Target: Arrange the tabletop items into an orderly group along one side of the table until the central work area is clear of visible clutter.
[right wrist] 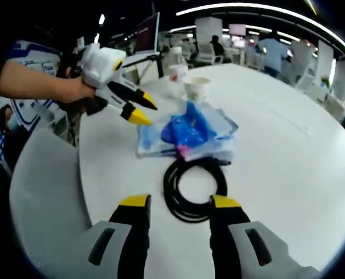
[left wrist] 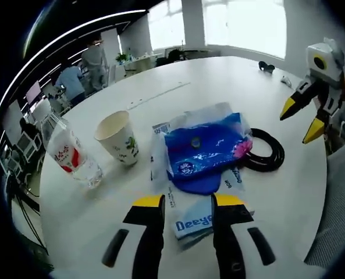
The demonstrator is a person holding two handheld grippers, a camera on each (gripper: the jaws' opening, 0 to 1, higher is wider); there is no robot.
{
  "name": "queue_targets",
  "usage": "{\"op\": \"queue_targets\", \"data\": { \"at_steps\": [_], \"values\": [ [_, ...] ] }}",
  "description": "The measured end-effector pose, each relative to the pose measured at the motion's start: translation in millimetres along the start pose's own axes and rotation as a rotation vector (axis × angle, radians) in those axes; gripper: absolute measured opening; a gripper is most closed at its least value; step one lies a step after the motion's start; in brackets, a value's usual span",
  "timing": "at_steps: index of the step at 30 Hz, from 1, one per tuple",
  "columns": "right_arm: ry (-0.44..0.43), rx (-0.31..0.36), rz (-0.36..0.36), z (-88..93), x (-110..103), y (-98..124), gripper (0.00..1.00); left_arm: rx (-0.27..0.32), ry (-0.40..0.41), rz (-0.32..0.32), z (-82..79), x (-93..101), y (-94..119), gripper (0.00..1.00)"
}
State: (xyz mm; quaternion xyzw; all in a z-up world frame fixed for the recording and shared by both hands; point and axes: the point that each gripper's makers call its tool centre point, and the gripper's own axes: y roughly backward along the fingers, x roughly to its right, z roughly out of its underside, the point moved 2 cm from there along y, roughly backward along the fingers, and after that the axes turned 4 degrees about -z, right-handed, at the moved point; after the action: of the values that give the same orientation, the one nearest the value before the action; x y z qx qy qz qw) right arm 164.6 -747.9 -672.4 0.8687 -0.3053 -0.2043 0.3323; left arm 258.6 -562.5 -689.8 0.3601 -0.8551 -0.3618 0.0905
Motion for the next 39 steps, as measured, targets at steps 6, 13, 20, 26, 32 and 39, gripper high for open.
{"op": "queue_targets", "data": {
  "at_steps": [6, 13, 20, 26, 32, 39],
  "values": [
    [-0.017, -0.010, -0.001, 1.3, -0.3, -5.0, 0.36, 0.000, 0.007, 0.011, 0.9, 0.9, -3.8, 0.30],
    [-0.038, -0.004, -0.008, -6.6, 1.5, -15.8, 0.36, 0.001, 0.010, 0.015, 0.0, -1.5, -9.1, 0.30],
    [-0.024, -0.004, -0.041, -16.6, -6.9, -26.6, 0.32, -0.015, 0.021, 0.016, 6.0, -4.1, -13.5, 0.31],
    [-0.030, 0.000, -0.043, -20.7, -8.1, -34.5, 0.33, -0.011, 0.025, 0.008, 5.4, -7.5, -14.1, 0.32],
    [-0.027, -0.011, -0.051, -20.9, -9.1, -40.0, 0.32, -0.027, 0.048, -0.027, 13.5, -19.7, -15.8, 0.36],
    [-0.041, -0.014, -0.056, -18.5, -9.6, -41.7, 0.32, -0.049, 0.051, -0.002, 18.5, -17.6, -20.8, 0.34]
  ]
}}
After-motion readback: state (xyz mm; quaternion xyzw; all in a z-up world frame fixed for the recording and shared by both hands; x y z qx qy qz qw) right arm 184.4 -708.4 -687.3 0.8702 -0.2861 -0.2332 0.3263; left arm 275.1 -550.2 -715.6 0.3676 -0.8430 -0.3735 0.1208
